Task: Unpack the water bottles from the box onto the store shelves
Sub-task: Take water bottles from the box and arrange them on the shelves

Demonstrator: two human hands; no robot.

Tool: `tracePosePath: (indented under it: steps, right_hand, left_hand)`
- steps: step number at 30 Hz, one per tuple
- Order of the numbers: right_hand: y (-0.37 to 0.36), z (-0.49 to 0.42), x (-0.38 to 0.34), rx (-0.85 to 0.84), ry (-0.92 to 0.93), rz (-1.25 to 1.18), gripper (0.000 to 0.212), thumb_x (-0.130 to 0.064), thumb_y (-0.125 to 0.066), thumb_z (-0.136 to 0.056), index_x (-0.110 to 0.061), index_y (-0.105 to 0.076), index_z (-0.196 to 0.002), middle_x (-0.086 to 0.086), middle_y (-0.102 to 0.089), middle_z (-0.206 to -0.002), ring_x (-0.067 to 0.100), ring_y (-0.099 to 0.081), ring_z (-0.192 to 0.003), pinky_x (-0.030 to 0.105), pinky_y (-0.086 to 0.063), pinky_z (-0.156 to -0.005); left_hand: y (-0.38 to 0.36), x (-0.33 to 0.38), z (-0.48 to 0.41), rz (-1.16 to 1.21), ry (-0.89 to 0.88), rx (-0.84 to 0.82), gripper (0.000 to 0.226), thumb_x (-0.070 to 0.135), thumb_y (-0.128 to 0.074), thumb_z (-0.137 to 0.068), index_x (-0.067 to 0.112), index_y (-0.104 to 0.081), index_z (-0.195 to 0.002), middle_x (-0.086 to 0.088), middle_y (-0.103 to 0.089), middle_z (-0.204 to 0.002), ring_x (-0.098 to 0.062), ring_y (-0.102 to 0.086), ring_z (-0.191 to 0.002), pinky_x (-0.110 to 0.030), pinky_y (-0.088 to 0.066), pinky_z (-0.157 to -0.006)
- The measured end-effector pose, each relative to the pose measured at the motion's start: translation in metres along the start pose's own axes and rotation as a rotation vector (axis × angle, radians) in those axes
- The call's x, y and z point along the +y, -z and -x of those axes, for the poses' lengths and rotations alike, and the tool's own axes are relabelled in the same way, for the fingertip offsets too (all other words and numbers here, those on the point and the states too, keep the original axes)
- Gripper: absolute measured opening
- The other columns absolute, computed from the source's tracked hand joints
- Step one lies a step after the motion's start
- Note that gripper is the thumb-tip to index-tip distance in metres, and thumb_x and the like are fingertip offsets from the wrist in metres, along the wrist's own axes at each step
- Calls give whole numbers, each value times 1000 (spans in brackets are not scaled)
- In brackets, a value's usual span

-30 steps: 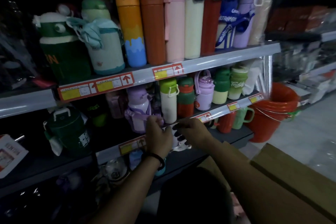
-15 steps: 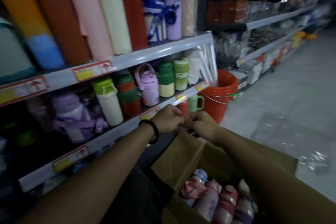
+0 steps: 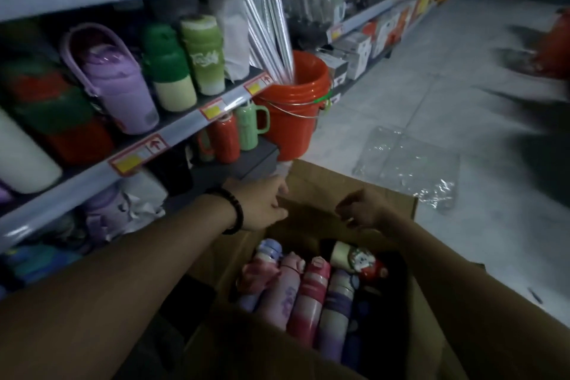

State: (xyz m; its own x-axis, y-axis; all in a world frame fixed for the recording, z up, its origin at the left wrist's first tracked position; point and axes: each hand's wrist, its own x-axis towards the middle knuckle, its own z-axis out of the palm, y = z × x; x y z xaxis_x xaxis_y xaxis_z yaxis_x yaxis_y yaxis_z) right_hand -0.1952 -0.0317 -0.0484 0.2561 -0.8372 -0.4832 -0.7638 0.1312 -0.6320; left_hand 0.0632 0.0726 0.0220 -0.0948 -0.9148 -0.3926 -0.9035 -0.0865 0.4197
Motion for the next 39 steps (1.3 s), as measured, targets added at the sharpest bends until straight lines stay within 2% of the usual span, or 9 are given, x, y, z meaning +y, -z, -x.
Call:
tracePosePath:
  steps: [3,6,9,14,16,20,25,33,39]
  right_hand:
    - [1,-17,58,98,-115,409,57,-73,-66,-66,-28,-80,-99,0,-72,-96,20,-68,-94,35,-57,-89]
    - [-16,-43,134,39,-189,373,63,-60,-81,-74,-16,-73,-119,6,-71,-114,22,-65,-106,29,-49,-85]
    - [-34,-36,168,58,-191,309,83,-45,-90,-70,-6,-63,-138,13,-69,-131,29,-65,-122,24,-44,-89]
    - [-55,-53,205,69,-269,387,104,-64,-84,-74,-6,-43,-150,23,-58,-142,42,-60,-126,42,-50,-101]
    - [-57,-62,207,63,-294,396,100,-66,-79,-77,-6,-44,-149,23,-54,-145,41,-59,-126,45,-52,-100]
    - [-74,-56,189,80,-327,529,69,-43,-58,-103,-12,-32,-159,14,-45,-154,34,-58,-132,42,-51,-98]
    - [-84,-65,195,72,-365,619,71,-26,-55,-107,-6,-18,-164,15,-40,-158,31,-54,-137,40,-49,-104]
    - [-84,-63,196,58,-309,729,57,-28,-72,-98,-14,-45,-147,14,-44,-149,30,-62,-123,38,-55,-91]
    - [-69,-62,188,43,-222,810,41,-31,-56,-106,-12,-53,-142,16,-54,-141,32,-62,-124,41,-54,-96]
  left_hand:
    - [-2,8,-4,-104,-41,-46,42,53,-61,-97,36,-51,-134,21,-61,-99,-11,-62,-105,-42,-45,-104]
    - [-6,17,-3,-124,-97,-78,37,42,-63,-101,29,-54,-134,16,-62,-101,-7,-59,-95,-27,-46,-88]
    - [-10,20,-6,-124,-99,-178,42,41,-62,-102,27,-51,-140,10,-65,-113,-10,-62,-102,-31,-52,-92]
    - [-13,32,-11,-120,-122,-239,62,43,-60,-102,25,-33,-155,0,-57,-137,-17,-58,-116,-35,-51,-98]
    - [-14,36,-12,-110,-127,-237,64,43,-59,-103,25,-29,-157,-2,-53,-144,-18,-56,-121,-35,-51,-100]
    - [-21,38,-15,-108,-133,-237,63,44,-58,-103,27,-29,-157,-2,-52,-146,-19,-57,-123,-40,-52,-102]
    - [-28,35,-17,-136,-121,-263,62,47,-58,-103,29,-31,-155,0,-54,-141,-19,-58,-119,-42,-54,-99]
    - [-28,36,-17,-128,-117,-257,50,37,-52,-107,32,-35,-154,0,-54,-141,-19,-57,-120,-40,-52,-101]
    - [-25,33,-11,-162,-132,-266,49,45,-55,-105,31,-42,-150,2,-52,-143,-17,-55,-122,-38,-51,-102]
